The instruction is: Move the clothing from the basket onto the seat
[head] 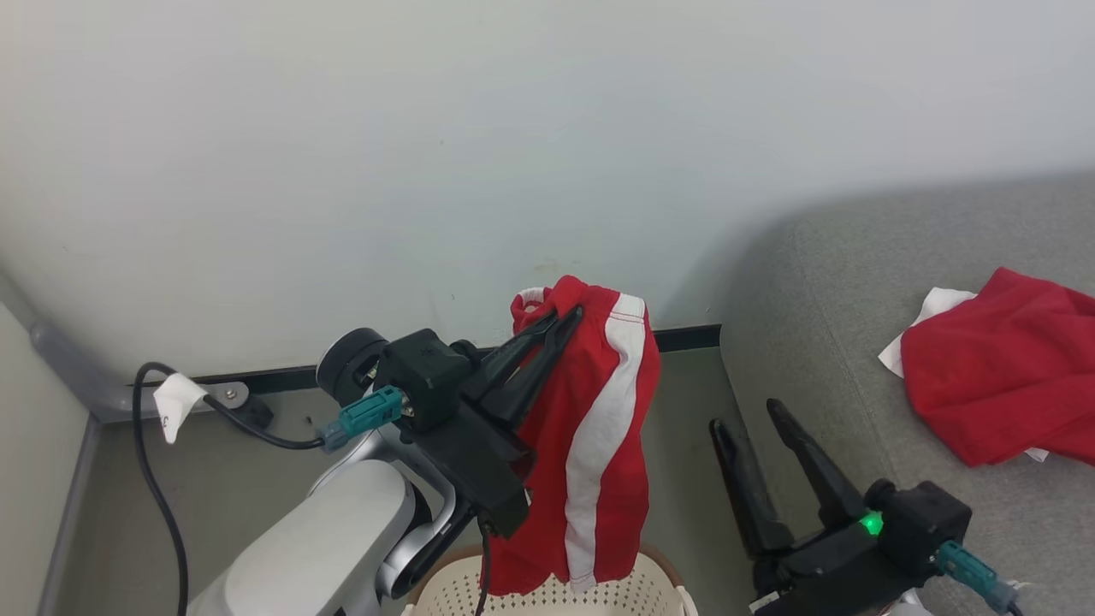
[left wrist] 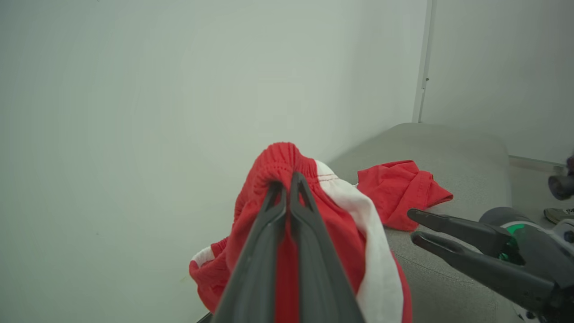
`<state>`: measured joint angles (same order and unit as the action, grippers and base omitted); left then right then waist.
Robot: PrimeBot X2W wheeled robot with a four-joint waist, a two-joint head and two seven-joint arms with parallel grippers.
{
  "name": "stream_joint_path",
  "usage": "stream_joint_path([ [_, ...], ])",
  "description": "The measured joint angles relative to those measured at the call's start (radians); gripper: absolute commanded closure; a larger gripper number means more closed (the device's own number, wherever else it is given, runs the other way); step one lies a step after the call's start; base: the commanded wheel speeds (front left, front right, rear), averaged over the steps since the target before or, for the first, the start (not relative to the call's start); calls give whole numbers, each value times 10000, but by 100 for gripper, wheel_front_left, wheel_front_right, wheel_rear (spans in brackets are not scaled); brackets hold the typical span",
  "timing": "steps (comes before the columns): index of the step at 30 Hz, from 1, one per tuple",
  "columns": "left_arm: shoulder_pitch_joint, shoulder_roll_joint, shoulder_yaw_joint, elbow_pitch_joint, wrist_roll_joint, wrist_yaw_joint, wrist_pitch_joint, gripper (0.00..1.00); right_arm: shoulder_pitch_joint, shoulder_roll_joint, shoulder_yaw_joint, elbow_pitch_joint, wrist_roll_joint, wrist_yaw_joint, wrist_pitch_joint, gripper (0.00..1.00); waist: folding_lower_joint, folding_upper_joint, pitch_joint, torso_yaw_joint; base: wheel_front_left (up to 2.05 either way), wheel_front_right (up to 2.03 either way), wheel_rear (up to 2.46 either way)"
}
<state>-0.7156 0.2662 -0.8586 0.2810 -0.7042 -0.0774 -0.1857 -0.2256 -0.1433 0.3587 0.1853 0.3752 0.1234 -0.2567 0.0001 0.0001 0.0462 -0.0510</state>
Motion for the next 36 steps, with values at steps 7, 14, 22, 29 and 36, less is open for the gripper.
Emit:
stream_joint_path([
  [7,-315,-182,46,119,-255,27,257,100,-274,-593,1990,-522,468,0,0,0,-1,0,67,98,0,0,0],
  [14,-398,-211,77,153,-313,25,359,100,-1015,-823,2713,125,571,2,0,0,0,0,117,218,0,0,0],
  [22,-414,-247,67,102,-341,-19,449,100,-1829,-869,3394,1256,809,2,104,0,0,0,187,371,0,0,0],
  [29,-541,-282,19,25,-401,-23,502,100,-2758,-907,4721,2144,1432,2,282,0,0,0,233,521,0,0,0],
  [36,-561,-330,-42,-104,-412,-31,568,100,-3511,-732,5432,2980,1873,2,366,0,0,0,275,622,0,0,0],
])
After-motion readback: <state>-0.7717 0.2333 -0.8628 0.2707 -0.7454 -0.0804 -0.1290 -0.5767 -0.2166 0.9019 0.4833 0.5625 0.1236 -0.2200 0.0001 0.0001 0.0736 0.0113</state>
